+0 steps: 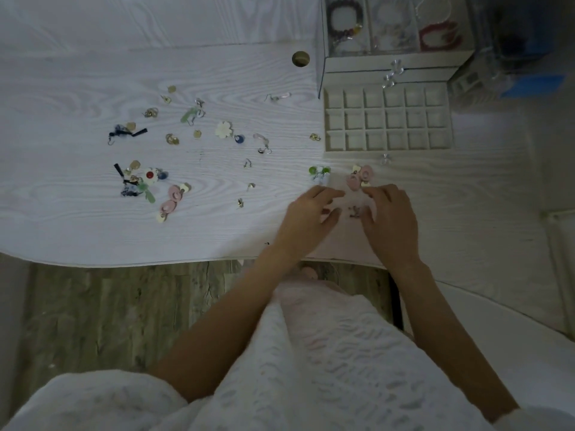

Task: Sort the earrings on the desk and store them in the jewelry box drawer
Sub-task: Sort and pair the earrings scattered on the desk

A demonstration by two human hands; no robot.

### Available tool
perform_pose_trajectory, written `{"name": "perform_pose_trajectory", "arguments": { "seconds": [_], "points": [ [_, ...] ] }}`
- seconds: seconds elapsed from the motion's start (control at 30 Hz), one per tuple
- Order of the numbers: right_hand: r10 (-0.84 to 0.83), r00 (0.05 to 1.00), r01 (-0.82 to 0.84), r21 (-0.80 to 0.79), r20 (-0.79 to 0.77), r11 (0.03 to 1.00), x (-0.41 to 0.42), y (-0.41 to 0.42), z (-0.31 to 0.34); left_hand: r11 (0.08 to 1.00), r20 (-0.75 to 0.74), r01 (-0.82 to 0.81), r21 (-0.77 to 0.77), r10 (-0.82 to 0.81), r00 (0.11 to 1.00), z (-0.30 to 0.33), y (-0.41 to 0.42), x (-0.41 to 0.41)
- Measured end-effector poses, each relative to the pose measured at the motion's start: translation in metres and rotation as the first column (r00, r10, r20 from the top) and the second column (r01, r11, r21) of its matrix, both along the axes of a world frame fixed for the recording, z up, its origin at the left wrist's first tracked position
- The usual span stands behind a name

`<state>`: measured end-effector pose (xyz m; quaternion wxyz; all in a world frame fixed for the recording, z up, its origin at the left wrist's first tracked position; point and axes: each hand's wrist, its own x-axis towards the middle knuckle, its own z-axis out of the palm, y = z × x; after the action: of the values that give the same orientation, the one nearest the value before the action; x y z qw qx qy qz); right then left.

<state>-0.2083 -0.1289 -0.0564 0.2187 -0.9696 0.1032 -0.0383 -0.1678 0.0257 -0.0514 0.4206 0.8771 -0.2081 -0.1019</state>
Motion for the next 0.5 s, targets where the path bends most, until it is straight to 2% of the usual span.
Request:
{"name": "perform_pose_trajectory", "arguments": {
  "seconds": [0.1,0.2,0.3,0.4,0.5],
  "points": [
    [0.197,0.969,-0.180,-0.123,0.148,0.976,0.020,0.002,0.008,0.993,0.115,-0.115,0.024,0.112,0.987,0.004,0.050,0.014],
    [0.315,0.932,-0.304,-0.087,0.178,0.949,0.053,0.018,0.015,0.941,0.189,-0.299,0.158,0.268,0.945,-0.004,0.100,0.026],
    [0.384,0.908,-0.385,-0.027,0.168,0.922,0.097,0.043,0.016,0.888,0.161,-0.400,0.226,0.371,0.915,-0.010,0.123,0.044],
    [0.432,0.896,-0.435,0.011,0.102,0.900,0.149,0.063,0.013,0.921,0.179,-0.295,0.254,0.255,0.950,-0.011,0.119,0.082],
    [0.418,0.908,-0.418,-0.004,0.007,0.908,0.201,0.073,0.007,0.937,0.222,-0.179,0.301,0.113,0.968,-0.010,0.108,0.126]
  ]
}}
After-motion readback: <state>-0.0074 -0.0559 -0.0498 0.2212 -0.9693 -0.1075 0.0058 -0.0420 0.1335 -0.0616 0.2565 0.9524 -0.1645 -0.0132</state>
